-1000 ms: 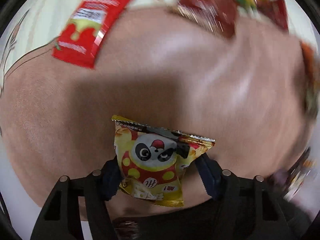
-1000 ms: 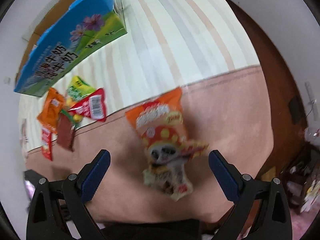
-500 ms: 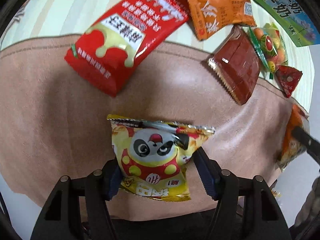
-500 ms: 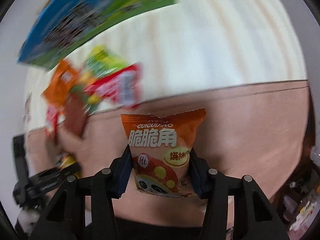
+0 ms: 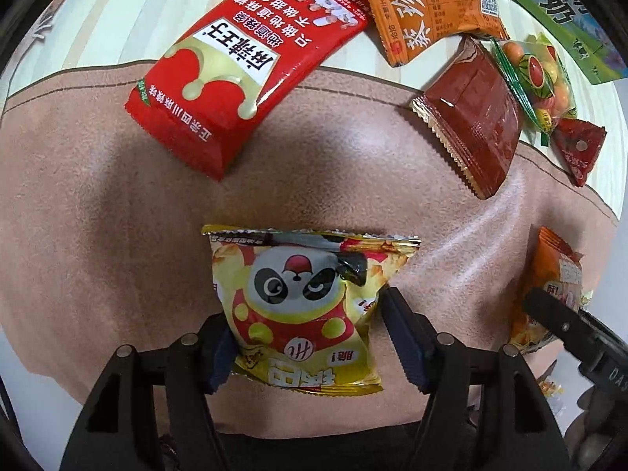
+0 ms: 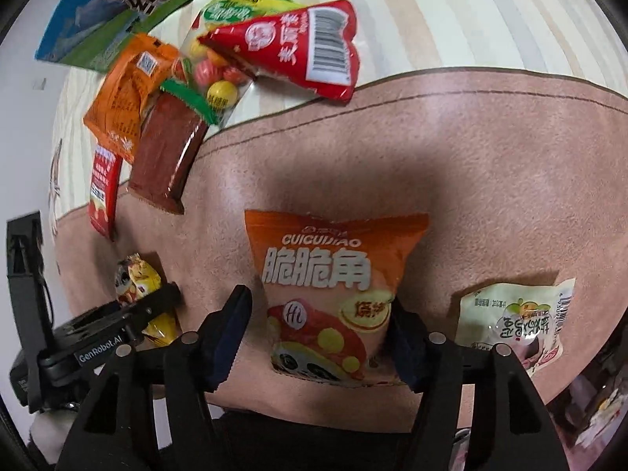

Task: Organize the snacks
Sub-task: 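Carry both panda packets into the box and open both tools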

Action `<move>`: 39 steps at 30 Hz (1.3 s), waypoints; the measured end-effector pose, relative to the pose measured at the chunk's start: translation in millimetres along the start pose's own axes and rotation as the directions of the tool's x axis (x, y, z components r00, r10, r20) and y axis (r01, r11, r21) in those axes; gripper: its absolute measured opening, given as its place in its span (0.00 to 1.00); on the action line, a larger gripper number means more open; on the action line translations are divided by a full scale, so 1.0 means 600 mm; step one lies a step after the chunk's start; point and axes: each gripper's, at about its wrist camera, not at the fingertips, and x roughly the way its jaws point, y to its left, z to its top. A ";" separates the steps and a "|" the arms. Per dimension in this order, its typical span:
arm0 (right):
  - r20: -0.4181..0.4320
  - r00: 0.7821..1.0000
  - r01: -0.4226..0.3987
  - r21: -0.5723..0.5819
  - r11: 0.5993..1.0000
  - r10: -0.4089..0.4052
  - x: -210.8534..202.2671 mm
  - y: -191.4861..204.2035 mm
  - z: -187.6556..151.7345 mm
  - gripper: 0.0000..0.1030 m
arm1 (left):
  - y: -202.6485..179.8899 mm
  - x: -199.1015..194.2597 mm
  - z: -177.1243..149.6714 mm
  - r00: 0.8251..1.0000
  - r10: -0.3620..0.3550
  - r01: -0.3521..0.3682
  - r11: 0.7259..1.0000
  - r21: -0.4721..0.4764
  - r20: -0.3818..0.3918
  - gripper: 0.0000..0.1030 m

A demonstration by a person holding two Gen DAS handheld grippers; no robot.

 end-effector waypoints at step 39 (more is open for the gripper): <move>0.310 0.936 -0.088 -0.257 0.962 0.169 -0.357 0.180 0.254 0.47 | -0.134 -0.460 0.272 0.926 -0.205 0.159 0.973 0.166 0.317 0.45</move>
